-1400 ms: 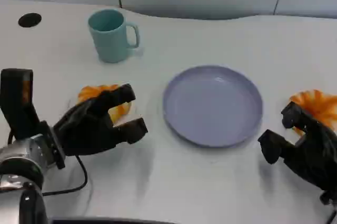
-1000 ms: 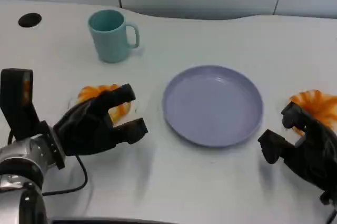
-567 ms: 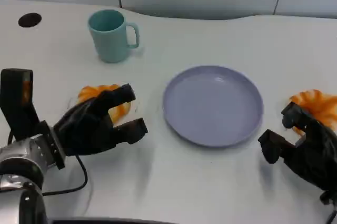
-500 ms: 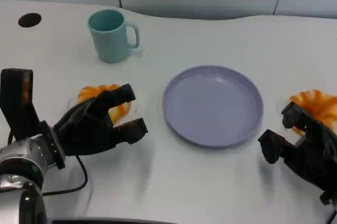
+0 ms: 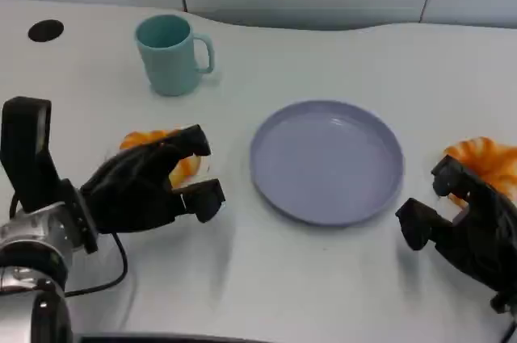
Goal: Grasp the bread from the table and place it into the plate.
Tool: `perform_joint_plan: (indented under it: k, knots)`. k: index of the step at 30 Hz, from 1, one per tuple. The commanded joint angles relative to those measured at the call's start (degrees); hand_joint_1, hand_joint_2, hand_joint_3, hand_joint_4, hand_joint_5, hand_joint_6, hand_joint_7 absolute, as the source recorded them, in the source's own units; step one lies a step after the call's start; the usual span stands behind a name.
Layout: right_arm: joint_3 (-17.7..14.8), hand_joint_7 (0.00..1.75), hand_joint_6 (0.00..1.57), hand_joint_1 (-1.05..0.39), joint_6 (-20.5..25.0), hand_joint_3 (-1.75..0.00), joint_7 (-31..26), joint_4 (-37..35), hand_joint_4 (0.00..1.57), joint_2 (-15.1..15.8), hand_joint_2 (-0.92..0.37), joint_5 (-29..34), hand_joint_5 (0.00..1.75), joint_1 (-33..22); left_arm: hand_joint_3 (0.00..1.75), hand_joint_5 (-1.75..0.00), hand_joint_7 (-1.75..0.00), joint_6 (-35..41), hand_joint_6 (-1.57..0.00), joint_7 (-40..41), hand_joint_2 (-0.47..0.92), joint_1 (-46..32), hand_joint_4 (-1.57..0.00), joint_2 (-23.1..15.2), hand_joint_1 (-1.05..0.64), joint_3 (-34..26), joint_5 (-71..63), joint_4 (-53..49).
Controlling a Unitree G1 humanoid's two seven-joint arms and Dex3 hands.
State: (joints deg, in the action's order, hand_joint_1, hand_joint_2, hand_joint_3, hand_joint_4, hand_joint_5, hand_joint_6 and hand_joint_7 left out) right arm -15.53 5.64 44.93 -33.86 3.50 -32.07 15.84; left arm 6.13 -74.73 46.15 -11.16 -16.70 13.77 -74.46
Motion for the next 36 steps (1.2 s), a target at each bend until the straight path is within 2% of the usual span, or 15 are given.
perform_joint_plan:
  k: [1, 2, 4, 8, 10, 11, 14, 17, 18, 19, 22, 25, 30, 33, 36]
  knots:
    - [-0.65, 1.75, 0.65, -0.42, 0.02, 0.00, -0.26, 0.99, 0.90, 0.69, -0.87, -0.13, 1.75, -0.25, 0.01, -1.75, -1.57, -5.92, -0.27, -1.18, 0.92, -0.12, -0.41, -1.47, -0.62, 0.12, -0.19, 1.46]
    - [-0.60, 1.75, 0.65, -0.42, 0.07, 0.00, -0.33, 1.17, 0.90, 0.68, -0.87, -0.10, 1.75, -0.31, 0.03, -1.69, -1.45, -6.90, -0.29, -1.91, 0.92, -0.13, -0.37, -1.61, -0.61, -0.19, 0.26, 1.67]
    - [-0.61, 1.75, 0.65, -0.42, 0.13, 0.00, -0.34, 1.18, 0.90, 0.63, -0.87, -0.15, 1.75, -0.31, 0.04, -1.62, -1.36, -8.68, -0.29, -2.70, 0.92, -0.13, -0.35, -1.92, -0.62, -0.79, 1.04, 2.16]
    - [-0.62, 1.75, 0.65, -0.42, 0.12, 0.00, -0.40, 1.21, 0.90, 0.60, -0.86, -0.09, 1.75, -0.34, 0.04, -1.58, -1.31, -10.92, -0.30, -2.40, 0.92, -0.19, -0.35, -2.25, -0.63, -0.88, 1.18, 2.83]
    - [-0.45, 1.75, 0.65, -0.43, -0.56, 0.00, -0.14, 1.06, 0.89, 0.67, -0.87, 0.29, 1.75, -0.34, 0.02, -1.42, -1.21, -16.34, -0.32, 0.67, 0.91, -0.68, -0.30, -2.68, -0.62, -0.27, 0.05, 4.76]
    - [-0.42, 1.75, 0.65, -0.44, -0.66, -0.01, -0.20, 1.12, 0.89, 0.68, -0.87, 0.41, 1.75, -0.38, 0.01, -1.32, -1.14, -19.52, -0.36, 2.50, 0.91, -1.05, -0.33, -2.81, -0.64, 0.25, -0.75, 5.71]
    - [-0.53, 1.75, 0.65, -0.44, -0.28, -0.01, -0.10, 1.08, 0.89, 0.67, -0.87, 0.19, 1.75, -0.31, 0.00, -1.03, -0.75, -29.12, -0.48, 6.30, 0.90, -2.06, -0.37, -2.96, -0.64, 1.65, -2.62, 7.61]
    - [-0.62, 1.75, 0.65, -0.44, -0.12, -0.01, 0.20, 0.90, 0.88, 0.76, -0.87, 0.02, 1.75, -0.20, 0.00, -0.97, -0.63, -33.40, -0.52, 7.30, 0.90, -2.20, -0.38, -3.65, -0.64, 3.21, -3.81, 8.51]
    - [-0.67, 1.75, 0.64, -0.43, -0.06, -0.01, 0.35, 0.79, 0.89, 0.82, -0.88, -0.07, 1.75, -0.14, 0.00, -0.85, -0.48, -35.18, -0.48, 7.66, 0.86, -2.26, -0.30, -4.18, -0.61, 4.17, -4.63, 9.33]
    - [-0.79, 1.75, 0.64, -0.42, 0.29, -0.01, 0.50, 0.54, 0.89, 0.93, -0.88, -0.28, 1.75, 0.02, 0.00, -0.77, -0.37, -36.69, -0.50, 7.77, 0.85, -2.45, -0.29, -4.76, -0.60, 5.18, -5.41, 10.32]
    - [-0.86, 1.75, 0.64, -0.41, 0.33, 0.00, 0.35, 0.36, 0.89, 1.07, -0.87, -0.16, 1.75, 0.09, 0.00, -0.56, -0.14, -40.19, -0.49, 8.57, 0.84, -3.43, -0.22, -6.07, -0.58, 7.49, -7.03, 12.84]
    - [-0.86, 1.75, 0.64, -0.42, 0.08, 0.00, 0.26, 0.35, 0.90, 1.06, -0.87, 0.02, 1.75, 0.00, 0.00, -0.37, -0.04, -44.25, -0.47, 9.75, 0.85, -4.78, -0.23, -7.11, -0.61, 9.09, -7.81, 15.42]
    - [-0.76, 1.75, 0.65, -0.42, 0.51, 0.00, 0.04, 0.76, 0.89, 1.10, -0.87, 0.03, 1.75, -0.14, 0.00, -0.29, -0.01, -50.62, -0.46, 15.32, 0.85, -6.04, -0.26, -8.96, -0.58, 11.75, -10.91, 17.46]
    - [-0.67, 1.75, 0.66, -0.43, 0.57, 0.00, -0.21, 0.88, 0.90, 1.18, -0.86, 0.25, 1.75, -0.18, 0.00, -0.27, -0.01, -54.30, -0.47, 25.99, 0.82, -6.73, -0.27, -10.86, -0.55, 14.73, -18.85, 18.70]
    - [-0.65, 1.75, 0.66, -0.44, 0.23, 0.00, 0.06, 0.83, 0.89, 1.23, -0.86, 0.34, 1.75, -0.22, 0.00, -0.23, 0.00, -54.85, -0.46, 36.41, 0.81, -6.66, -0.28, -12.22, -0.56, 18.19, -26.61, 18.43]
